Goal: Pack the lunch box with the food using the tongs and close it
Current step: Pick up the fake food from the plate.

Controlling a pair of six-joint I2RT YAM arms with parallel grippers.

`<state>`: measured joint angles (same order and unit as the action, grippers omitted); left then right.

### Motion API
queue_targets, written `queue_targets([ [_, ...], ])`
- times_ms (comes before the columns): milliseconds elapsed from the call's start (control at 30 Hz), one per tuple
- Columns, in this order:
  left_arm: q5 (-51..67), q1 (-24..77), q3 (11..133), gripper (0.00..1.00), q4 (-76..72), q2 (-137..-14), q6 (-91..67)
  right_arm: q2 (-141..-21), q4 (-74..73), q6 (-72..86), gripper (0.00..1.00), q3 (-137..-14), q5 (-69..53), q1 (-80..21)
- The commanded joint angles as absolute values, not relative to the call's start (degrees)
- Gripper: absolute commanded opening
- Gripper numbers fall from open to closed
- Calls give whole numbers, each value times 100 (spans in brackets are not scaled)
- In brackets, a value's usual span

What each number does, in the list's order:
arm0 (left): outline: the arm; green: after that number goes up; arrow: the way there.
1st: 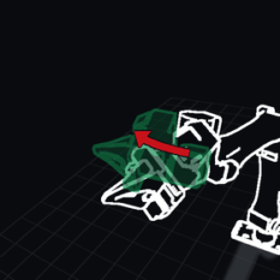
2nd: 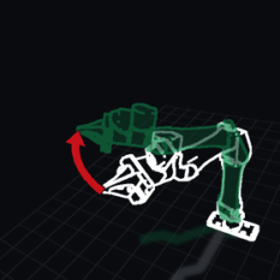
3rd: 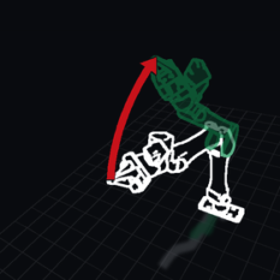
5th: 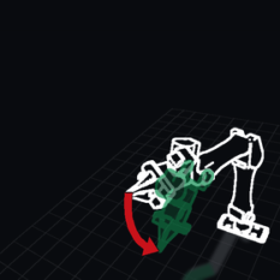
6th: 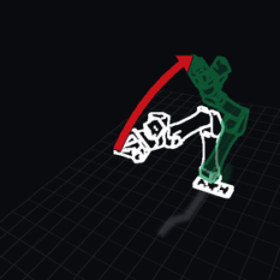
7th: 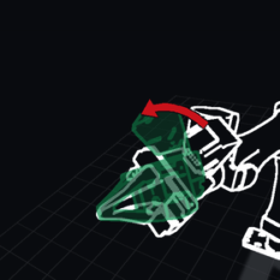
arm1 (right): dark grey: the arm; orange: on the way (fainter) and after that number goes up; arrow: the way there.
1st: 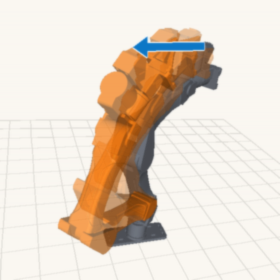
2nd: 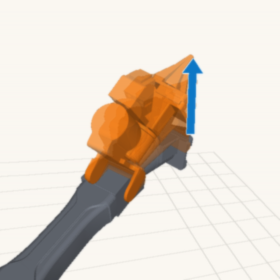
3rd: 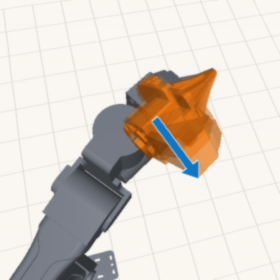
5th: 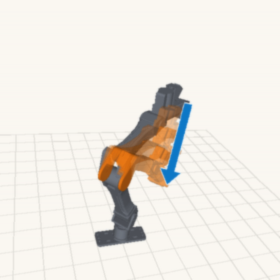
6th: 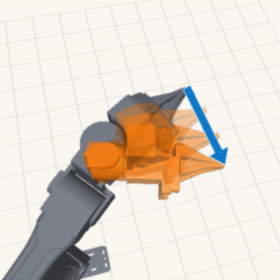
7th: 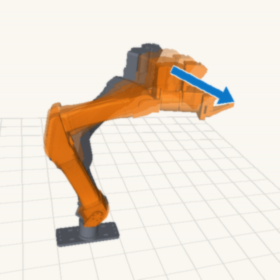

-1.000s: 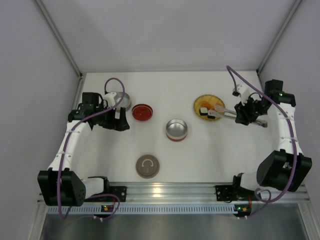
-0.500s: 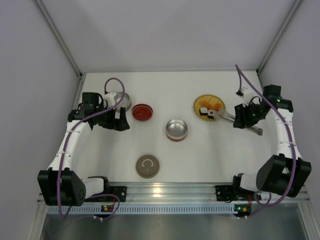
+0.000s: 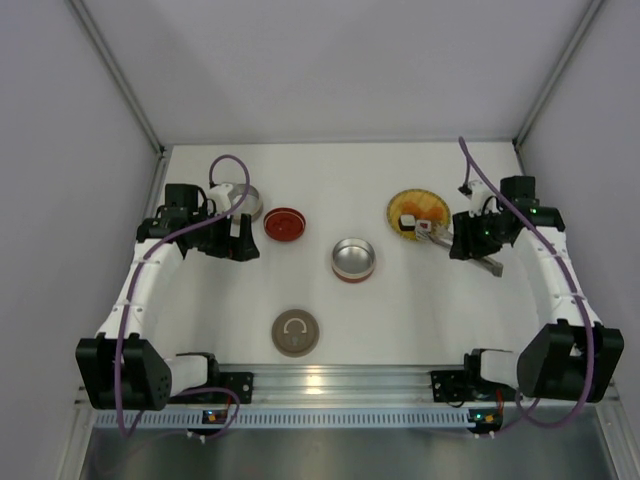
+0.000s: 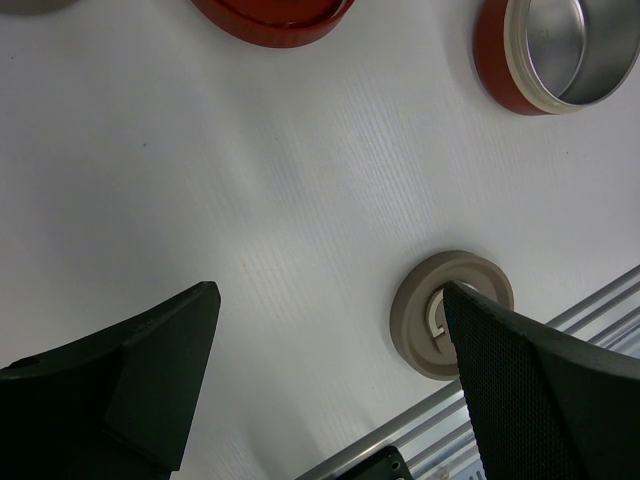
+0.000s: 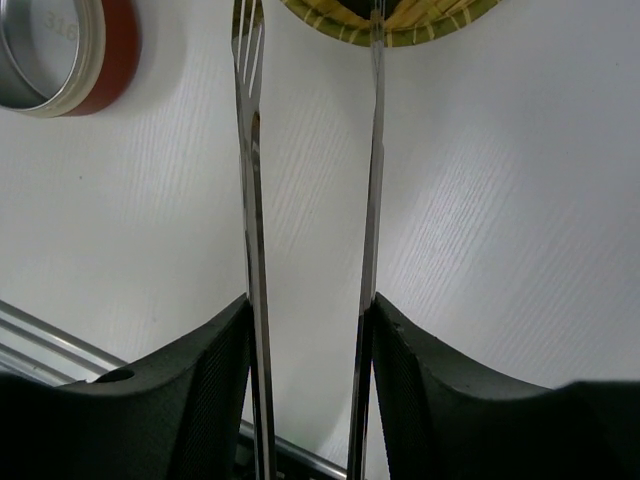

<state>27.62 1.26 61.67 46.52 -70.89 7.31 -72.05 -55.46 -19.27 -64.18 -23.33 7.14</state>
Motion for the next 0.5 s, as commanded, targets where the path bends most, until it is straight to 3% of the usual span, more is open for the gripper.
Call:
queue_targets([
  [0, 2830, 132, 6354, 98, 4447, -7075, 668, -6979, -4871, -1302, 47, -6258, -1821, 178],
  [200, 2804, 132, 6311, 98, 4412, -7058, 668, -6846, -4404, -853, 48, -6012, -784, -456],
  [467, 2733, 132, 6240, 98, 4395, -7031, 721, -7023, -4350, -527, 47, -6100, -413, -492],
])
